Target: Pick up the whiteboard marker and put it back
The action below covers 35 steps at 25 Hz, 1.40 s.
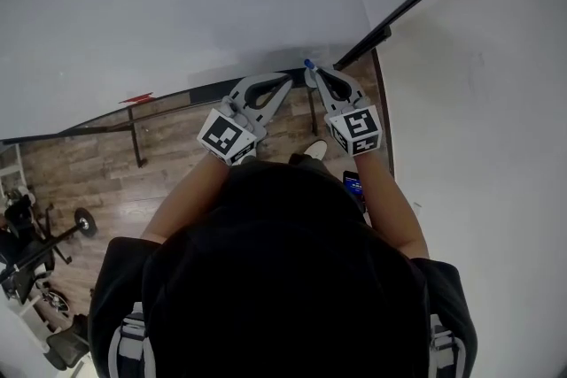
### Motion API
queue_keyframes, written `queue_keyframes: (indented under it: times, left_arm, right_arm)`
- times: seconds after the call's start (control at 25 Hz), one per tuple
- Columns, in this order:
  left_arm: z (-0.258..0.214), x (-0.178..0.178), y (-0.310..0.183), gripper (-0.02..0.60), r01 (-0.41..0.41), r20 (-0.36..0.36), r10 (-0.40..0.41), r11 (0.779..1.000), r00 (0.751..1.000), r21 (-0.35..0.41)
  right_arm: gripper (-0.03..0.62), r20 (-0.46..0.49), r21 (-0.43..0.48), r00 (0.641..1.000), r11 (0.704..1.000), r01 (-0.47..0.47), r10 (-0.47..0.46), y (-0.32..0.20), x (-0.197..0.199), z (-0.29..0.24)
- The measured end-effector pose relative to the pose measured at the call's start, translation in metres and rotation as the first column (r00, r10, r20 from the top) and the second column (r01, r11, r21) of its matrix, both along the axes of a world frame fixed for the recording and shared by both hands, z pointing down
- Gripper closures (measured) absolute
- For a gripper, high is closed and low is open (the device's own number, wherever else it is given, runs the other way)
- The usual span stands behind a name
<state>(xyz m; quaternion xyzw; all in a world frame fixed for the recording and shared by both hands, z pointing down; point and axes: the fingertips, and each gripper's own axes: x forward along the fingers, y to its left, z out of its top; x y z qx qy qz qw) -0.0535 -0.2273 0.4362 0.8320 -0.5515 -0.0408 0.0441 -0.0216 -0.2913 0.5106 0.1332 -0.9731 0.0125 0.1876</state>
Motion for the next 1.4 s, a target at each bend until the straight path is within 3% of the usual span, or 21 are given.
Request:
queue_keyframes:
  times: [0.28,0.6,0.96,1.24,1.4]
  left_arm:
    - [0.007,-0.002,-0.007,0.578,0.037,0.003,-0.037,0.999,0.999,-0.018]
    - [0.011,-0.006,-0.005,0.578,0.067,0.009,-0.067,0.997,0.998,-0.038]
    - [0.022,-0.010,-0.013,0.578,0.084,0.016,-0.083,0.995,0.996,-0.062]
    - [0.024,-0.010,-0.009,0.578,0.088,0.026,-0.086,0.993,0.996,-0.074]
    - [0.024,-0.012,-0.008,0.579,0.095,0.022,-0.094,0.993,0.995,-0.073]
  right_arm:
    - [0.588,-0.133,0.041,0.991,0.999,0.016,-0.010,-0.021,-0.008,0.044]
    - [0.511,-0.206,0.039,0.978,0.998,0.048,-0.039,-0.023,-0.017,0.071]
    - [0.476,-0.279,0.112,0.959,0.990,0.084,-0.050,-0.027,-0.026,0.097]
    - [0.476,-0.348,0.153,0.937,0.985,0.086,-0.028,-0.032,-0.029,0.115]
    - [0.526,-0.355,0.180,0.935,0.981,0.076,-0.008,-0.036,-0.031,0.118]
